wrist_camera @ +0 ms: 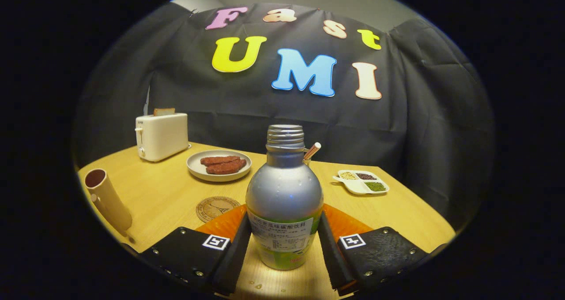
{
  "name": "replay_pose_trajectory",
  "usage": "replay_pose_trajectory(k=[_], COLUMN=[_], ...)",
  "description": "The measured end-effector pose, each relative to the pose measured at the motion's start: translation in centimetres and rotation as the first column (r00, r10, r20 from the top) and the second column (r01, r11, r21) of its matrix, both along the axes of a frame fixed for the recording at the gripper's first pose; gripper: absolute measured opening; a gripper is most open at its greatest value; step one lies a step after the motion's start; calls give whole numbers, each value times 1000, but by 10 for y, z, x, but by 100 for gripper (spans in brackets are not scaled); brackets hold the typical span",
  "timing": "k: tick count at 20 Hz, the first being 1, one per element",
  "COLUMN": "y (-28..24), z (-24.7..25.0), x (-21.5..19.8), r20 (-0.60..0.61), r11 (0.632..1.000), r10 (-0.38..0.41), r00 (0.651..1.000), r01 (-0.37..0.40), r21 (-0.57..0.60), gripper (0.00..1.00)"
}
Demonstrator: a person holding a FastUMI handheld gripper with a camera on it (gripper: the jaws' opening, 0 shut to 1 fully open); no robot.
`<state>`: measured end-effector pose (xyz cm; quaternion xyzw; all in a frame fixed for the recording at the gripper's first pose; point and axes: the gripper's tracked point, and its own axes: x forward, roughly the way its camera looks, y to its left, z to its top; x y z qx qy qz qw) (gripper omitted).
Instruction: Take the bottle from table, then pour the juice into the cup, finally place the bottle on the coaster
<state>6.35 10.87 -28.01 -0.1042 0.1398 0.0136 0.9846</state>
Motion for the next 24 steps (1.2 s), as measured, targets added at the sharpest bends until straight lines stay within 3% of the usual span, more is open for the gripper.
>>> replay_pose_trajectory(k=[4,9,17,24], y=[15,50,83,108], z=[39,83,106,101], x=[-8,-21,-39,-52], r20=[23,54,25,-18], r11=[996,965,875,764], r10=[18,116,200,271], r00=[1000,992,979,962], r01=[-16,-100,-167,-226], r21=[-82,-242,-454,-604], gripper=[76,76,76,76])
